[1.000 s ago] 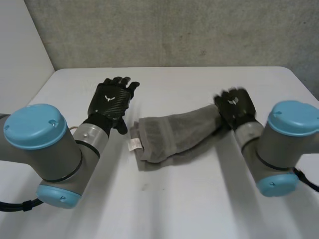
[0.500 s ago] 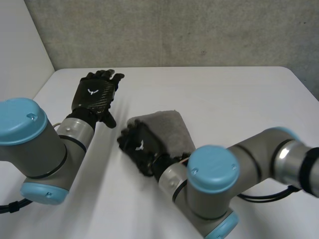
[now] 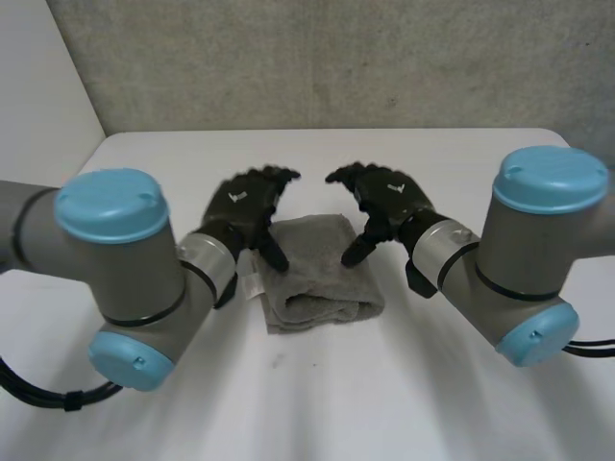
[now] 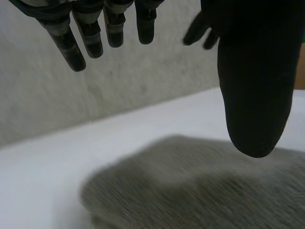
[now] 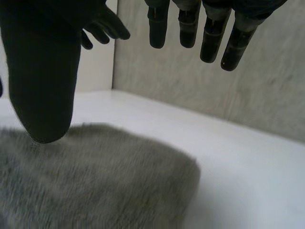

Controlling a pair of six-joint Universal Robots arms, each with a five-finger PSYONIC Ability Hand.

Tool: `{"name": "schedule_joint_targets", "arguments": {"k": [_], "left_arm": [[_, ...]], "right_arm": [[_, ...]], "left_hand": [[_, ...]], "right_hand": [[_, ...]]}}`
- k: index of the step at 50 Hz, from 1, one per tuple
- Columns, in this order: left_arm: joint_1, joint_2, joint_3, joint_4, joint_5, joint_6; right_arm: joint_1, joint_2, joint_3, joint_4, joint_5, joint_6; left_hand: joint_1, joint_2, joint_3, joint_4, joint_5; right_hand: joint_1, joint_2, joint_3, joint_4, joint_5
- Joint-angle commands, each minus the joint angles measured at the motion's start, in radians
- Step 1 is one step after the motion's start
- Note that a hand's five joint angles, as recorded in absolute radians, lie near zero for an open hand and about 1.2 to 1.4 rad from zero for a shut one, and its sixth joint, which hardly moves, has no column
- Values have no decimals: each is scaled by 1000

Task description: Fold the towel.

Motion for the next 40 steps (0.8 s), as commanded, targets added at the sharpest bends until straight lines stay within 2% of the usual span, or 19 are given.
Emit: {"name": "schedule_joint_targets", "arguments": {"k": [1, 6, 13, 17, 18, 20, 26, 29, 34, 37, 40], "left_arm": [[-13, -86, 30, -61, -13, -49], [-10, -133, 27, -69, -51, -39], [-12, -119, -13, -61, -88, 81], [-12, -65, -7, -61, -105, 110], [-12, -26, -7, -61, -106, 118], [-12, 19, -5, -61, -106, 119], [5, 203, 21, -67, -110, 122], [11, 248, 32, -73, -110, 119], [122, 416, 56, -189, -99, 124], [143, 457, 76, -240, -85, 121], [155, 480, 82, -265, -30, 115]], "right_arm": [[0, 174, -118, 108, -32, -51], [7, 237, -150, 140, -19, -169], [7, 222, -148, 143, 37, -247], [4, 119, -127, 133, 116, -249], [4, 119, -127, 132, 116, -249], [-1, 23, -106, 100, 185, -249], [-27, -143, -14, 13, 277, -238], [-38, -191, 6, 5, 290, -238], [-82, -321, 39, 25, 299, -238], [-87, -352, 51, 50, 288, -249], [-93, -361, 57, 70, 250, -243]], "left_hand": [[12, 19, 17, 17, -24], [12, 19, 17, 17, -24], [6, 13, 11, 11, -30], [2, 10, 7, 8, -34], [2, 10, 7, 8, -34], [2, 10, 7, 8, -34], [2, 10, 7, 8, -34], [2, 10, 7, 8, -34], [2, 10, 7, 8, -34], [2, 10, 7, 8, -34], [2, 10, 7, 8, -34]], "right_hand": [[-32, -48, -38, -57, -56], [-32, -48, -38, -57, -56], [-32, -48, -38, -57, -56], [-32, -48, -38, -57, -56], [-32, -48, -38, -57, -56], [-32, -48, -38, -57, -56], [-32, -48, -38, -57, -56], [-32, -48, -38, -57, -56], [-32, -48, -38, -57, -56], [-32, -48, -38, -57, -56], [-32, -48, -38, -57, -56]]}}
